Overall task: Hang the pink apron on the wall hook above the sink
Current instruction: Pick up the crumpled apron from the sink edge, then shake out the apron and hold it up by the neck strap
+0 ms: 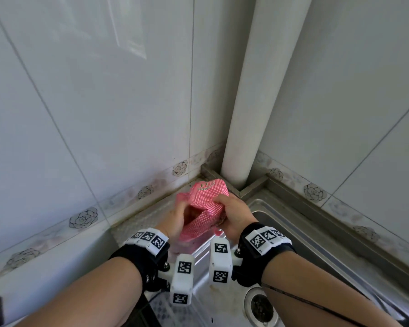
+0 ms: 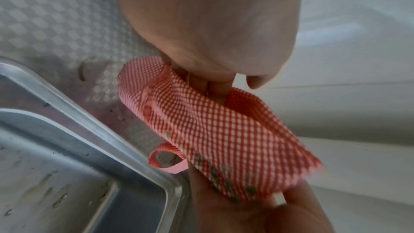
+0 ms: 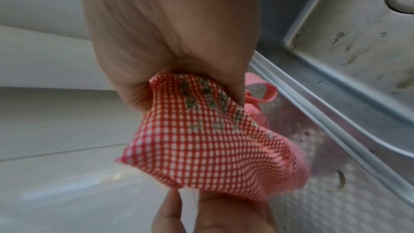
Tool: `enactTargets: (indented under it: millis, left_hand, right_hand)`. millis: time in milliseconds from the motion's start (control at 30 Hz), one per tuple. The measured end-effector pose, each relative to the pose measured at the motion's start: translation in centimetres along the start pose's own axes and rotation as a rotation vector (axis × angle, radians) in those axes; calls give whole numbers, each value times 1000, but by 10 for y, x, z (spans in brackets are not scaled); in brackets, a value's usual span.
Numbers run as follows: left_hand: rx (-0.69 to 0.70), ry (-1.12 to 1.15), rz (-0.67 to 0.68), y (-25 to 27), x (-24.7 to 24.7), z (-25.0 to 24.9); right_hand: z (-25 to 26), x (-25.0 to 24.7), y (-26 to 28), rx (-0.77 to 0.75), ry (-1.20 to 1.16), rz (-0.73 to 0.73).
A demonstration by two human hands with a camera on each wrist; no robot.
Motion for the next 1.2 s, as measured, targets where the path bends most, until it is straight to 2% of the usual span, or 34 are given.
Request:
enactTargets:
  millis: [100,300,433,533,633,733,800,866,1033,1200]
  left_hand:
    - [-24,124,-30,21,-10,-14]
    - [36,141,-43,60,-26,-43]
    - [178,370,11,87,-34,-80]
    - [238,550,4,107,-50,-102]
    - [329,521,-132,137,-70,-120]
    - [412,397,-181,174,-80,-134]
    - [447,359,-216,198,-91,-136]
    - [473,335,-240,220,-102,-137]
    - [481,274,-226,269,-110,-129]
    - [489,215,-201,300,-112,-111]
  right_hand:
    - [22,19,27,-45,-25,105]
    - [39,42,77,-29,13,290]
    - [42,51,104,-48,45,405]
    - [36,64,128,-55,165,513]
    - [27,76,154,-32,266,634]
    - [26,88,178,-22,463,773]
    - [32,93,190,-50,601,751]
    - [45,100,199,-105,632,690]
    - [89,133,214,-252,256,581]
    - [113,170,238,-347,29,600]
Point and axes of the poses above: each hand's wrist, its own y-axis away from the middle knuckle, its own x-axis out of the palm, z = x × y, the point moved 8 cm from there along -y, towards the middle knuckle, and after that the axes turned 8 degrees about -x, right-handed, at the moved point
